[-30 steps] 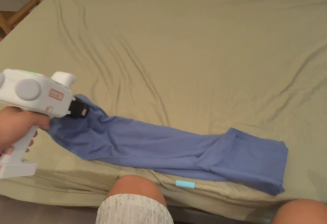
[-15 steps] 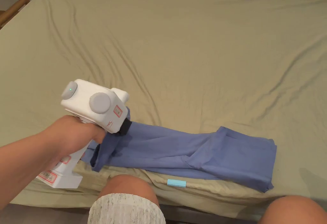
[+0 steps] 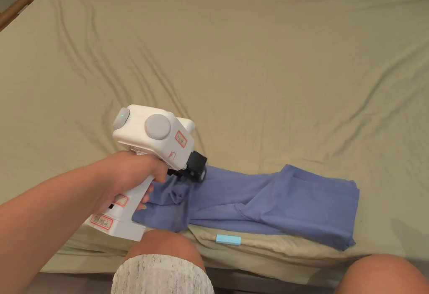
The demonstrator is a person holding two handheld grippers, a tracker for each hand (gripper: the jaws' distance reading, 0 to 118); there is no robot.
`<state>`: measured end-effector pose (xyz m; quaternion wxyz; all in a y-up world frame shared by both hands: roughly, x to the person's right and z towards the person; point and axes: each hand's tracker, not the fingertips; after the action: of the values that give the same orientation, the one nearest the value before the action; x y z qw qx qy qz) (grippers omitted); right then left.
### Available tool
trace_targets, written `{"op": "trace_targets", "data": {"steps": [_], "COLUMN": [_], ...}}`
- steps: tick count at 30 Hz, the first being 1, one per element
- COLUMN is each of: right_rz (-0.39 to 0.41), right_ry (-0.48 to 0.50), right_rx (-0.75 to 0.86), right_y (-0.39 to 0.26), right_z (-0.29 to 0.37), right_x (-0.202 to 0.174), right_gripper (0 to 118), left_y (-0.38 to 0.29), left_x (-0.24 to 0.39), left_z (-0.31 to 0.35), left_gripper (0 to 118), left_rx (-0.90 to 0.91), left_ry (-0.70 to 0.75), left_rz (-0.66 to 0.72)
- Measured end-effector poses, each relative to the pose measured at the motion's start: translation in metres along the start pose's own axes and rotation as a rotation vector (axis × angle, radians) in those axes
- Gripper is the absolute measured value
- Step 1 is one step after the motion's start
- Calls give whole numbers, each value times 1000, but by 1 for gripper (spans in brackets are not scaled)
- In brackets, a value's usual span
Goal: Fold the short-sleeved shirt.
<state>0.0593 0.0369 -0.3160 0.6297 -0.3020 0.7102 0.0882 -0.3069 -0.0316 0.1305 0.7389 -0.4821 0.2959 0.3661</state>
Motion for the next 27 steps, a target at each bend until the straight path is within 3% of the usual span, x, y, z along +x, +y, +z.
{"op": "trace_targets", "data": {"steps": [3, 10, 12, 14, 16, 17, 20, 22, 27], "right_rz": [3, 5, 4, 0, -7, -8, -9, -12, -27], "right_ry": [3, 8, 2, -2, -6, -9, -11, -15, -26], "right_rx": [-2, 10, 15, 16, 18, 14, 3, -7, -22], "right_y": [2, 7, 8, 8, 7, 7, 4, 1, 1], "right_z": [0, 5, 6, 6, 5, 4, 2, -1, -8], "right_x": [-1, 1, 4, 7, 10, 10, 11, 13, 16], "right_gripper": [0, 0, 0, 0, 0, 0, 0, 0, 0], "left_y": [5, -4, -13, -20, -28, -33, -41, -45, -41], "left_x": [8, -11, -28, -49, -82, -95, -137, -163, -168], "left_z": [2, 42, 55, 62, 65, 61, 52, 37, 4], "left_gripper": [66, 66, 55, 2, 0, 0, 0, 0, 0], "left_rx": [14, 96, 111, 146, 173, 141, 203, 213, 211], "left_ry": [-83, -335, -397, -381, -386, -459, -402, -469, -541], "left_rz": [19, 53, 68, 79, 146, 172, 271, 371, 423]}}
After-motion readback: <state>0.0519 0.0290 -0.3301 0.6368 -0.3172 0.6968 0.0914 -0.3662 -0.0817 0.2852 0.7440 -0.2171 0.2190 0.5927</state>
